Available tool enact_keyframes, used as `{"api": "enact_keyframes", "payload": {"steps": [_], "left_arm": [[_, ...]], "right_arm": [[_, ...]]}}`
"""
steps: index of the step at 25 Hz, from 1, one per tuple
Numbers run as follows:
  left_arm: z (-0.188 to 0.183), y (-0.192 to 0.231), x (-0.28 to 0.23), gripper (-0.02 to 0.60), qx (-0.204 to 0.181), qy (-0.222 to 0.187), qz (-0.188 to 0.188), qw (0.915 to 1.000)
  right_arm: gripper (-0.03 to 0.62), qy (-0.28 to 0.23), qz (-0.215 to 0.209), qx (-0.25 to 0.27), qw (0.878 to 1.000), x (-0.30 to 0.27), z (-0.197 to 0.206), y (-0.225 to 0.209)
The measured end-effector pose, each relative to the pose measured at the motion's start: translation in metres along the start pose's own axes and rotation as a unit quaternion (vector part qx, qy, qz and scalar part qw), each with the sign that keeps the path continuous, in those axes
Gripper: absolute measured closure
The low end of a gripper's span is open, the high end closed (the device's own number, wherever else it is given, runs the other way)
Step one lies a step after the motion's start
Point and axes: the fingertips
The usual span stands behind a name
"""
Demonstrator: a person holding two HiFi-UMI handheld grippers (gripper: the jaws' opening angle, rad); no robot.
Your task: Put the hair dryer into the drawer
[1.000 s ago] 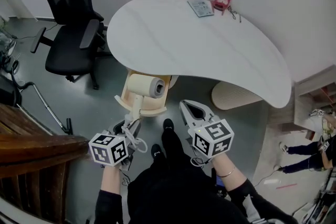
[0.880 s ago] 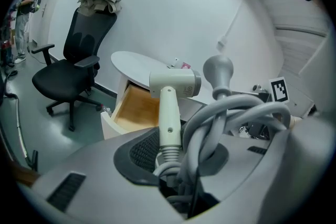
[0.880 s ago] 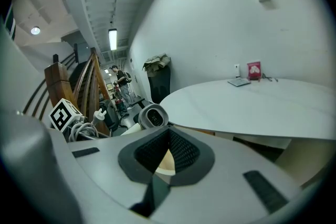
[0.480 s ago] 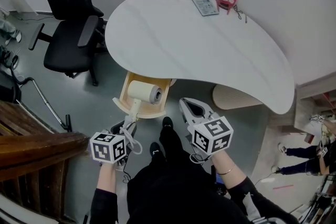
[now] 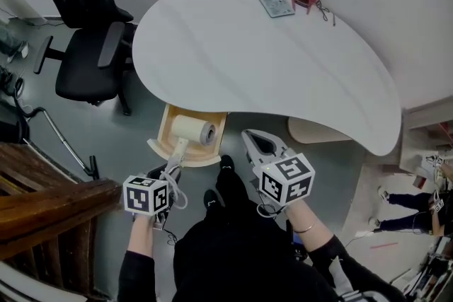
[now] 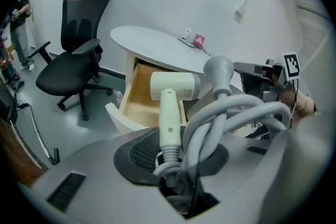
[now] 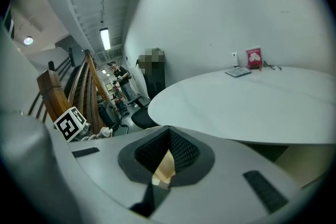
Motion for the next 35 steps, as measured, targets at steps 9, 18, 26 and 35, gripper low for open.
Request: {"api": "enact_keyframes", "payload": {"steps": [9, 18, 26, 35], "left_arm": [[-0.005, 0.018, -0.015, 0.439, -0.01, 0.063, -0.021, 0.9977], [-0.014, 0.031, -0.037, 0.44, -0.007, 0.105, -0.036, 0.9938], [-0.024, 0.032, -0.057, 0.44, -0.007, 0.141, -0.038, 0.9893], [-0.039, 0.044, -0.076, 0.44, -0.011, 0.17, -0.051, 0.9841]], "right_arm": [[0.591, 0.009, -0.005, -0.004, 1.0, -0.015, -0.007, -0.012], [0.591, 0.011, -0.011, -0.011, 1.0, -0.024, -0.016, -0.021], [0.591, 0.013, -0.009, -0.023, 1.0, -0.031, -0.022, -0.037], [0.591, 0.032, -0.008, -0.026, 0.999, -0.041, -0.02, -0.048]]}}
Point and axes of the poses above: the fingertips, and each gripper's own axes: x backward along the fingers, y to its left, z out of its underside, and after that the axes turned 6 degrees about z, right-handed
